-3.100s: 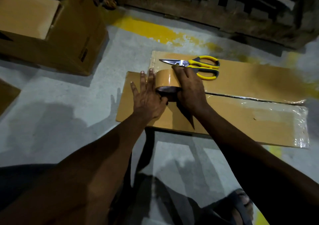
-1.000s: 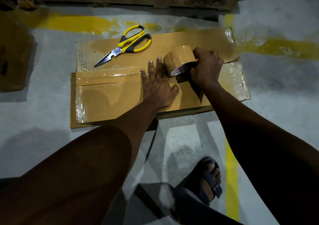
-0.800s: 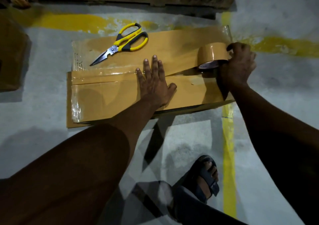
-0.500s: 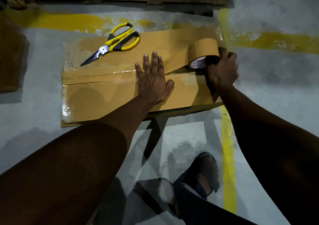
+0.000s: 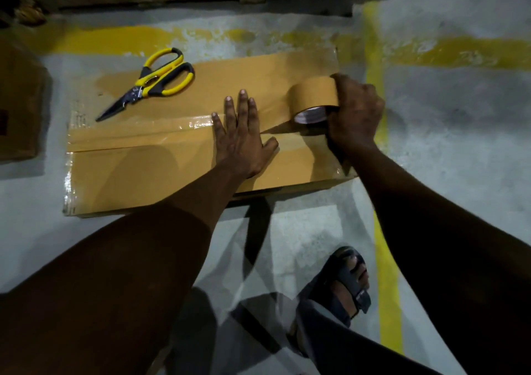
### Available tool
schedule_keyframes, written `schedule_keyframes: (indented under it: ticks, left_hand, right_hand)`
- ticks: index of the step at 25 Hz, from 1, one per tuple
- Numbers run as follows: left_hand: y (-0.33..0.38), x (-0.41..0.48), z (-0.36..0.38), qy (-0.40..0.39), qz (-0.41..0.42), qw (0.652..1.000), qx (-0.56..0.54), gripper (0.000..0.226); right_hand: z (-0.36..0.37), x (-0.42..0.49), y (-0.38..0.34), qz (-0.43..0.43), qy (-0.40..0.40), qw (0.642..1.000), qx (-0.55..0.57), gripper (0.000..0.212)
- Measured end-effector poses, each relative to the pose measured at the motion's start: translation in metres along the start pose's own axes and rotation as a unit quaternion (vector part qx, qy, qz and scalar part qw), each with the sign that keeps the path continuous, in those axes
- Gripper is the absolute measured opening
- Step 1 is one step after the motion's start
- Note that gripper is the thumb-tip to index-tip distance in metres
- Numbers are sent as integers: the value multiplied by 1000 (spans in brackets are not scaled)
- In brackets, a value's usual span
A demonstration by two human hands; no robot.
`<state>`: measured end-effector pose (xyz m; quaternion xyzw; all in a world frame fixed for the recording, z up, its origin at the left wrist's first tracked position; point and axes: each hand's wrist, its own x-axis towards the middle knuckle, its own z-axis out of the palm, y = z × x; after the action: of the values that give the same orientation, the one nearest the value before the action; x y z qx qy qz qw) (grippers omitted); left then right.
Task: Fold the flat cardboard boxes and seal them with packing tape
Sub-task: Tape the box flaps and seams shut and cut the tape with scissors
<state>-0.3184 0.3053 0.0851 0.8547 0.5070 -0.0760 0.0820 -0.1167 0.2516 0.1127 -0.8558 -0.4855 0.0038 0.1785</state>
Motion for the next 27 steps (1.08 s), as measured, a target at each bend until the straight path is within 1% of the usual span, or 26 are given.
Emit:
schedule_keyframes:
  ticks: [1,2,4,5,8,12,14,17,19,22,25,27]
  left_hand:
    - [-1,0,0,-3,-5,1000,1,95]
    - [1,1,-1,-6,-13,1000,-2,96]
    - [13,2,-4,-6,-16,1000,-11,94]
    - [24,4,-5,-4,-3,1000,-15,92]
    - [52,9,-4,-4,33,999,-35,90]
    - [56,11,1,-6,20,999,-26,93]
    - [60,11,-2,-8,14,1000,-24,93]
    - [79,12,-2,2,63,998,-31,89]
    - [84,13,1,2,72,997,-34,90]
    - [86,12,-1,-8,57,998,-27,91]
    - [97,16,-7,-6,48,998,-32,91]
    - [104,20,-9,-5,60,998,-32,90]
  right_hand:
    - [-6,4,14,16,9,1000,6,54]
    - [-8,6,24,36,7,999,36,53]
    - [-4,3,26,75,-8,989,125,50]
    - [0,0,22,82,-13,985,149,47]
    - [6,-1,20,66,-20,987,147,41]
    - [-6,21,51,92,5,987,133,51]
    - [-3,16,52,94,0,987,133,46]
    - [4,12,44,69,-23,979,188,32]
    - [3,19,52,94,9,976,196,34]
    - [5,23,81,160,93,965,186,39]
    - [10,22,91,183,86,962,183,39]
    - [9,23,89,182,87,964,175,36]
